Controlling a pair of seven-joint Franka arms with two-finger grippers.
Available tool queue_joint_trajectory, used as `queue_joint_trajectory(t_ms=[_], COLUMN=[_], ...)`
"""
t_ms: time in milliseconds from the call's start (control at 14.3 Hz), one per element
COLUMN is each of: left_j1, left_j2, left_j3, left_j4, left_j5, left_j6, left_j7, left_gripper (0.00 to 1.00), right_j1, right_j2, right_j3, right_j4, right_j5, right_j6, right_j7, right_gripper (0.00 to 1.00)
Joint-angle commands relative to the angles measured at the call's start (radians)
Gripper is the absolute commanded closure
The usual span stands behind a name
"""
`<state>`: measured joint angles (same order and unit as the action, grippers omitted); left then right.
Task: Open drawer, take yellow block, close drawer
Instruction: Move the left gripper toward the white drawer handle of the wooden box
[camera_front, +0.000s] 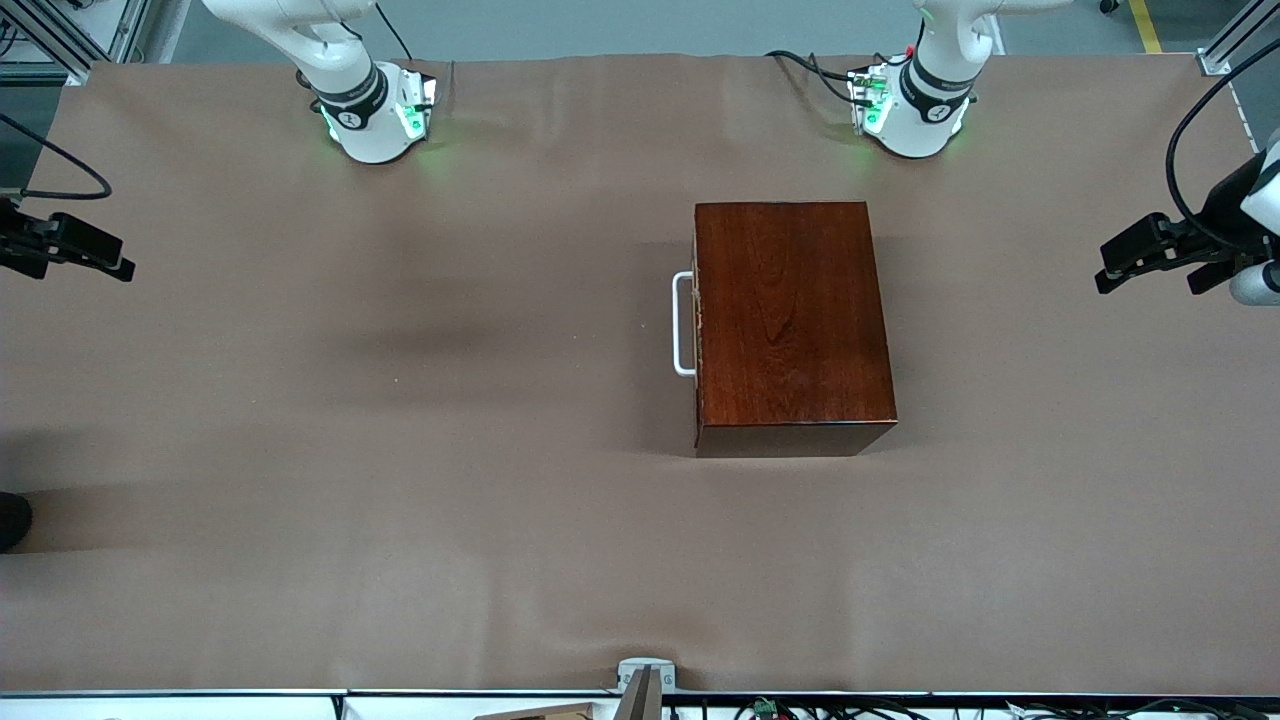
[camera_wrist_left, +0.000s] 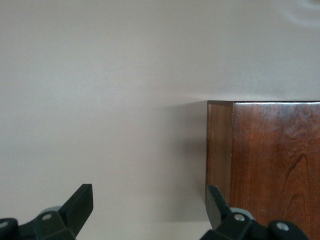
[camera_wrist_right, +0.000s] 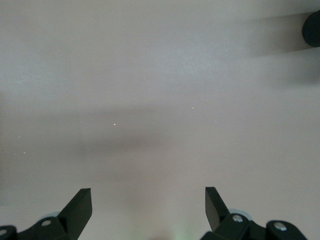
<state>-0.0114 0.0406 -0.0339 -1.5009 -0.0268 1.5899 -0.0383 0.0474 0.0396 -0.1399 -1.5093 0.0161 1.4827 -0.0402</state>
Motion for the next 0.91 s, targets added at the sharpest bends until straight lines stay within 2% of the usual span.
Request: queue_joint_trajectory(t_ms=[0,839], left_j1=[0.002,0.002], left_j2=[-0.043,-0.034], left_j3=[-0.014,-0.014], left_j4=[-0.035,-0.021], left_j5=[-0.004,0.001], left_j6=[0.001,0.012], left_j7=[-0.012,-0.012], left_gripper=[0.00,0.00], right_j1=[0.000,0.000], right_j2=[0.000,0.000], right_j3=[0.005,0.005], right_j4=[0.005,0.005], right_j5=[-0.007,-0.005], right_j6=[-0.007,-0.007], right_j7=[0.020,0.020], right_gripper=[0.00,0.00])
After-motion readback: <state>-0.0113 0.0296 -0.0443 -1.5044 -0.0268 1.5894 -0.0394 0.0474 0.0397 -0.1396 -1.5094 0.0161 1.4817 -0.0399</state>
